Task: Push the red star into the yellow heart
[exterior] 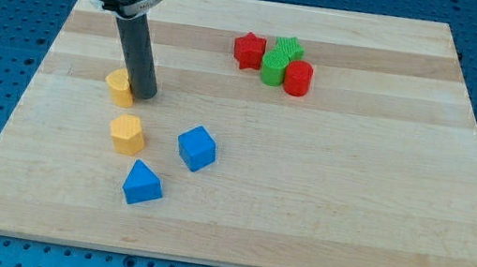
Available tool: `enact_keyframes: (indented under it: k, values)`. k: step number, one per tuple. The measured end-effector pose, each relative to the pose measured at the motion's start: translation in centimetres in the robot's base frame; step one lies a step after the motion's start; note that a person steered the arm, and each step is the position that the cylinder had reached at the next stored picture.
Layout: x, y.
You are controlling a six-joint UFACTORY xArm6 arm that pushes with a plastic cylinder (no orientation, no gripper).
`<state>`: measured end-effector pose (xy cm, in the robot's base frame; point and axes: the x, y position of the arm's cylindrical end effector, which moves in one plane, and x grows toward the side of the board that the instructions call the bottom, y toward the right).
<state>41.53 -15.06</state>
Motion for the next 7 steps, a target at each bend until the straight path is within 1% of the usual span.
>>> enact_keyframes:
  k: [1,2,3,5,6,7]
  values:
    - [0.0,0.5]
    - [-3.3,1.6]
    - [-12.3,6.2]
    - [-18.4,9.2]
    - [-17.9,14.1]
    - [-16.4,14.1]
